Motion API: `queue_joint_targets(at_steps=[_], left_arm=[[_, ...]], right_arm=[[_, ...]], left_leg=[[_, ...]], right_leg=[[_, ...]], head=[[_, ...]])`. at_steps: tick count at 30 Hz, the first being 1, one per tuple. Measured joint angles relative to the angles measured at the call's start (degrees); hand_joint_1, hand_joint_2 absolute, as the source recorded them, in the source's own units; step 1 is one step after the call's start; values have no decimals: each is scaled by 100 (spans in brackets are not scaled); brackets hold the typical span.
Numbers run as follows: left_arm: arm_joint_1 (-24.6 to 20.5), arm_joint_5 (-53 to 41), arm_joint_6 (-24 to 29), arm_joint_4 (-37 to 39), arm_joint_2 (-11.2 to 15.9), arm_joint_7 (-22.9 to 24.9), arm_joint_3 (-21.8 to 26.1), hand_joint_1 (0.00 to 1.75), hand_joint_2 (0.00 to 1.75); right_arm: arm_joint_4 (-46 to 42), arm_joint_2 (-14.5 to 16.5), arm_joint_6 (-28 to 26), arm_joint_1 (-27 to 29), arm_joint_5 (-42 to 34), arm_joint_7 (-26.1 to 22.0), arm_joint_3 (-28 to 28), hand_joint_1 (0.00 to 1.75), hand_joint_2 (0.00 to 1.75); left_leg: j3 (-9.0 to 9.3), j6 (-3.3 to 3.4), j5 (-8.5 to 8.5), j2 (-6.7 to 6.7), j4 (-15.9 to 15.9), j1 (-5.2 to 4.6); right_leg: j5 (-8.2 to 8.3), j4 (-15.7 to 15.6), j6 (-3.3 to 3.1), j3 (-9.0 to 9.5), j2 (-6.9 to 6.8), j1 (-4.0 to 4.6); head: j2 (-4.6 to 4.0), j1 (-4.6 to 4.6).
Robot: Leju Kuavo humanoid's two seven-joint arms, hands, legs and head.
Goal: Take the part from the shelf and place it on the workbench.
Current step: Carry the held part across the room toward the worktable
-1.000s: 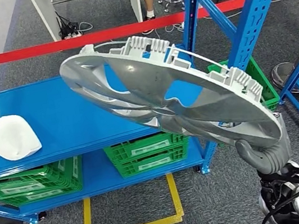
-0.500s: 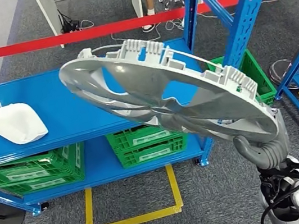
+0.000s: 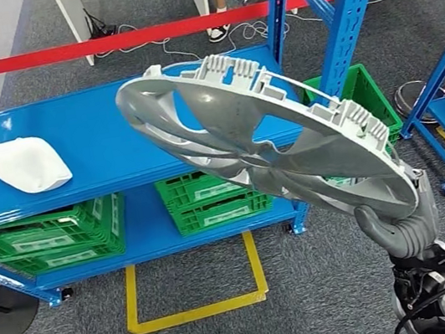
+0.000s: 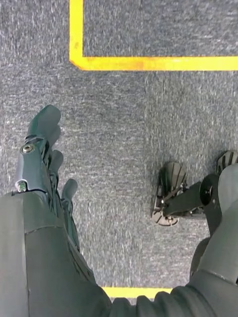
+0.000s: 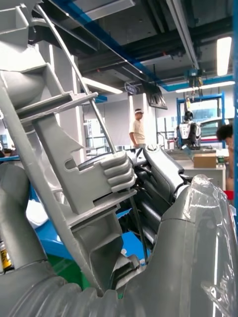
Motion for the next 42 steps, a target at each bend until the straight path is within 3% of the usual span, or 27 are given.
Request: queue_joint_targets(at_steps=[2, 3, 5, 7, 8, 9, 10, 11, 13, 15, 17, 18, 20, 22, 23, 24, 25, 28, 30, 33, 35, 37, 38, 39, 40, 42], left_arm=[[3, 109, -47, 0, 7, -118, 1, 0, 175], [4, 172, -64, 0, 12, -184, 5, 0, 175], [-8, 248, -75, 0, 42, -278, 17, 0, 175], [-23, 262, -79, 0, 82, -309, 28, 0, 175], [-28, 266, -84, 0, 93, -314, 32, 0, 175], [-31, 261, -95, 0, 102, -312, 32, 0, 175], [-32, 253, -107, 0, 108, -309, 31, 0, 175], [-34, 244, -119, 0, 114, -302, 28, 0, 175], [-37, 231, -144, 0, 123, -277, 20, 0, 175], [-40, 246, -152, 0, 127, -239, 14, 0, 175], [-39, 286, -131, 1, 130, -206, 12, 0, 175], [-36, 311, -118, 1, 128, -192, 11, 0, 175], [-31, 368, -98, 2, 121, -182, 11, 0, 175], [-30, 418, -91, 3, 111, -178, 11, 0, 175], [-29, 435, -89, 3, 111, -178, 11, 0, 175], [-29, 448, -88, 3, 111, -178, 11, 0, 175], [-28, 455, -87, 2, 112, -178, 12, 0, 175], [-41, 488, -88, 2, 109, -185, 14, 0, 175], [-57, 539, -88, 3, 103, -198, 20, 0, 175], [-52, 616, -79, 3, 74, -214, 38, 0, 175], [-43, 645, -67, 4, 56, -200, 44, 0, 175], [-38, 667, -45, 7, 34, -135, 45, 0, 175], [-32, 679, -31, 11, 14, -82, 41, 0, 175], [-24, 689, -14, 17, -9, -26, 32, 0, 175], [-14, 694, -2, 23, -31, 21, 18, 0, 175], [1, 685, -2, 32, -65, 64, -23, 0, 175]], right_arm=[[-15, -2, -13, 34, 6, 0, -9, 175, 175], [-23, -4, -22, 62, 15, 1, -18, 175, 175], [-38, -9, -44, 110, 45, 3, -33, 175, 175], [-42, -11, -72, 130, 80, 4, -38, 175, 175], [-42, -14, -89, 139, 96, 4, -39, 175, 175], [-42, -18, -104, 150, 109, 4, -39, 175, 175], [-42, -23, -120, 162, 118, 4, -41, 175, 175], [-42, -29, -134, 170, 121, 4, -45, 175, 175], [-58, -39, -158, 170, 125, 5, -58, 175, 175], [-80, -44, -174, 165, 130, 2, -78, 175, 175], [-86, -46, -182, 155, 140, -7, -93, 175, 175], [-85, -46, -182, 139, 146, -10, -95, 175, 175], [-80, -46, -179, 87, 156, -15, -95, 175, 175], [-63, -45, -176, 22, 157, -17, -95, 175, 175], [-49, -45, -175, -2, 157, -16, -95, 175, 175], [-34, -45, -175, -18, 157, -16, -95, 175, 175], [-19, -45, -175, -28, 157, -15, -95, 175, 175], [7, -44, -168, -74, 158, -15, -95, 175, 175], [19, -44, -151, -133, 157, -23, -94, 175, 175], [77, -44, -136, -227, 160, -31, -90, 175, 175], [133, -44, -130, -286, 166, -32, -87, 175, 175], [185, -43, -126, -338, 187, -43, -80, 175, 175], [208, -43, -127, -353, 208, -53, -76, 175, 175], [228, -43, -131, -359, 232, -65, -71, 175, 175], [246, -44, -137, -359, 256, -76, -65, 175, 175], [261, -44, -156, -353, 281, -94, -56, 175, 175]], left_leg=[[-67, 111, 50, 7, -16, -4], [-101, 170, 89, 14, -19, -3], [-187, 261, 175, 29, -26, 4], [-296, 298, 263, 37, -23, -14], [-357, 304, 307, 40, -20, -23], [-415, 302, 351, 43, -16, -31], [-471, 294, 394, 43, -13, -34], [-522, 280, 435, 41, -9, -35], [-606, 232, 510, 39, 3, -47], [-654, 167, 595, 39, 11, -56], [-688, 100, 652, 37, 10, -49], [-725, 66, 587, 35, 60, -44], [-895, 3, 201, 32, 477, -28], [-1127, -40, -262, 34, 1206, -11], [-1185, -53, -363, 34, 1476, -4], [-1163, -62, -352, 34, 1580, 4], [-1042, -67, -244, 35, 1478, 14], [-329, -69, 111, 28, 439, 40], [-112, -26, 119, 7, 33, 39], [-192, 113, 145, -5, -14, 34], [-262, 218, 214, 2, -22, 32], [-353, 287, 286, 4, -18, 3], [-398, 305, 321, 3, -15, -15], [-440, 315, 353, 3, -13, -34], [-476, 321, 383, 1, -12, -51], [-527, 315, 438, -2, -12, -75]], right_leg=[[36, 6, 68, -46, 1, -12], [-52, 79, 93, -94, 1, -19], [-474, 539, 125, -271, 1, -24], [-926, 1242, 144, -456, 0, -24], [-1012, 1474, 149, -477, 0, -23], [-980, 1533, 148, -415, -1, -23], [-857, 1396, 140, -257, -1, -21], [-709, 1085, 127, -9, -2, -20], [-601, 302, 92, 545, 0, -10], [-638, -106, 58, 790, 6, 8], [-575, -139, -8, 743, 7, 6], [-530, -146, -52, 709, 5, -4], [-427, -167, -129, 615, -7, -28], [-339, -163, -159, 496, -11, -27], [-301, -159, -158, 440, -14, -27], [-265, -154, -151, 388, -16, -28], [-232, -148, -138, 342, -18, -32], [-152, -127, -61, 239, -17, -32], [-92, -98, 12, 176, -16, -14], [-84, -38, 113, 76, -15, -30], [-414, 350, 153, -96, -18, -39], [-884, 1103, 171, -342, -20, -32], [-1016, 1413, 166, -417, -19, -27], [-1037, 1549, 153, -409, -19, -18], [-954, 1469, 127, -295, -18, -5], [-678, 745, 31, 194, -18, 39]], head=[[0, 2], [0, 9], [0, 30], [0, 41], [0, 41], [0, 41], [0, 39], [0, 42], [0, 40], [1, 42], [1, 52], [1, 44], [0, 15], [0, -5], [0, -5], [0, -5], [0, -5], [0, -9], [0, -10], [0, -5], [0, 15], [0, 33], [0, 33], [0, 33], [0, 34], [0, 33]])
